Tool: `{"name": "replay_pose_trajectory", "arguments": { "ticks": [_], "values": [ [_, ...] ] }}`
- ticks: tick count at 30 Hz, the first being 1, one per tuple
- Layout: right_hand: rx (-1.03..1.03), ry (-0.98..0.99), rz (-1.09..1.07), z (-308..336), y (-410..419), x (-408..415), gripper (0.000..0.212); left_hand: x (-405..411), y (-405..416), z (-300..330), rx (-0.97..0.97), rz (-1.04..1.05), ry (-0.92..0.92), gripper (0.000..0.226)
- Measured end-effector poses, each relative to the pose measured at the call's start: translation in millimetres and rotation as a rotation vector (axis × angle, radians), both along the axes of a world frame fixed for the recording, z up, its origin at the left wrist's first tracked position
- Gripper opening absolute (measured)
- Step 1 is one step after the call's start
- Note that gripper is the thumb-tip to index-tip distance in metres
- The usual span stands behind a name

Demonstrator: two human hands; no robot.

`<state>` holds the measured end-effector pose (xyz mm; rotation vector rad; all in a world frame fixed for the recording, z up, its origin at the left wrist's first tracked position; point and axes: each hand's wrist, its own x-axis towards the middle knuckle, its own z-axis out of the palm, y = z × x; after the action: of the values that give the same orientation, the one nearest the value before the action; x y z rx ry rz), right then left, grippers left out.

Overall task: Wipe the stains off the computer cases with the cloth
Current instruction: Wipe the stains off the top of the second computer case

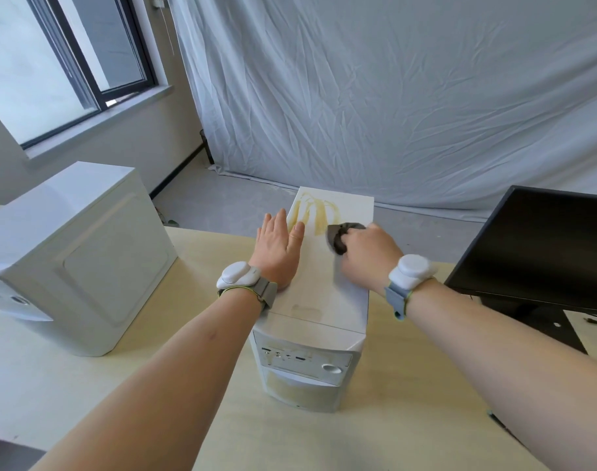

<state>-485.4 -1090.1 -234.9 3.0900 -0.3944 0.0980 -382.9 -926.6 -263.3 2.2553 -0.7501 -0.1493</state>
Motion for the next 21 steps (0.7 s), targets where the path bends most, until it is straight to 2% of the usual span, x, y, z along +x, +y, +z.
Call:
{"name": "replay_pose_trajectory", "arguments": {
  "ticks": [3, 6, 8, 11, 15, 18, 21],
  "values": [
    [0.068, -0.040, 0.158, -3, 31, -11, 0.035, 4, -2, 0, 0.022, 0.041, 0.044, 0.061],
    [0.094, -0.031, 0.283, 3, 31, -27, 0.021, 7, -8, 2, 0.106, 0.239, 0.071, 0.034],
    [0.058, -0.030, 0.156, 8, 12, -17, 0.020, 5, -11, 3, 0.148, 0.314, 0.060, 0.026],
    [-0.008, -0.098, -0.091, 6, -21, 15, 0.021, 6, -13, 3, 0.165, 0.328, 0.028, 0.026],
    [0.043, -0.153, -0.283, -3, -46, 50, 0.028, 7, -11, 0, 0.179, 0.289, 0.013, 0.025],
    [0.047, -0.122, -0.324, -3, -64, 77, 0.022, 9, -13, -2, 0.194, 0.260, 0.023, 0.027],
    [0.072, -0.068, -0.248, -13, -77, 103, 0.021, 10, -13, 0, 0.212, 0.246, 0.007, 0.028]
  ]
}}
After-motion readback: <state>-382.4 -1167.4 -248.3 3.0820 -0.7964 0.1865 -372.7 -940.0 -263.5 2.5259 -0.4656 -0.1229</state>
